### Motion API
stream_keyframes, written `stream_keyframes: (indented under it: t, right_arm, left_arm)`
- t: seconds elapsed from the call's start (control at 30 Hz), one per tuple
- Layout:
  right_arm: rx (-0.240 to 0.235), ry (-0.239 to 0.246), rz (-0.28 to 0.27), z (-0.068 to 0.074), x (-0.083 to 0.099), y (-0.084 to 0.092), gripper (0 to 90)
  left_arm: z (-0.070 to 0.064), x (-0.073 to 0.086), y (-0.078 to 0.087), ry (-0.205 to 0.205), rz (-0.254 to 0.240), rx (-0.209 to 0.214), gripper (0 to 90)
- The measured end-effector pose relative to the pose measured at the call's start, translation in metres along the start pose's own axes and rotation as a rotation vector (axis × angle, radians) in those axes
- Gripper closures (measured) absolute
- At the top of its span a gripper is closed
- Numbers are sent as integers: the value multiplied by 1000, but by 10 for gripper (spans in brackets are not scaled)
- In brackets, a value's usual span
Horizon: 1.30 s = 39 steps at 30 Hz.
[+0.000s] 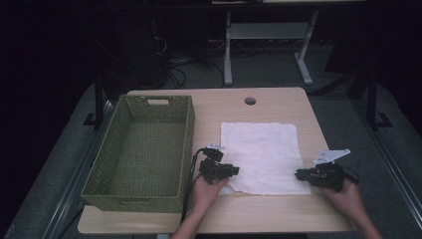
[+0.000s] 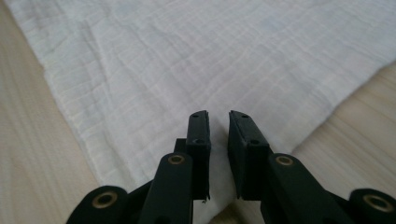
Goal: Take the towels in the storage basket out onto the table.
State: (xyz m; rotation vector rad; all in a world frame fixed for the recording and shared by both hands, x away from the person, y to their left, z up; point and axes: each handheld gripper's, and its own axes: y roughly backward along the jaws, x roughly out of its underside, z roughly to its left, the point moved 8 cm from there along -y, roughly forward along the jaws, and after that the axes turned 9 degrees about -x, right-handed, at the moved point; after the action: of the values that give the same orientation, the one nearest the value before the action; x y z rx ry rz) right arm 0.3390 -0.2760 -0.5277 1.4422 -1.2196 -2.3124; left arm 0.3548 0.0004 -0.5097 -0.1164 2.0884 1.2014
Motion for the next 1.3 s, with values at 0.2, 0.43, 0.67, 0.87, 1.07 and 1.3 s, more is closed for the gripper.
stream_keyframes:
  t: [0.2,0.43,0.67,0.87,1.07,1.3]
  right_arm:
    - [49,-34,-26,-13,10,12,789]
    - [59,-35,-15,-11,10,13,775]
    - [64,-28,-12,-10,9,11,765]
    - [62,-21,-13,-10,8,10,760]
    - [57,-21,-19,-10,7,9,753]
    - [37,17,9,1,4,4,690]
  left_arm:
    - [-16,8,7,-64,31,85,595]
    - [-35,25,17,-193,92,144,521]
    - [-30,34,3,-340,130,42,515]
    - [-23,23,1,-321,97,5,890]
    - [-18,-5,-9,-205,63,45,900]
    - [-38,21,18,-306,96,128,638]
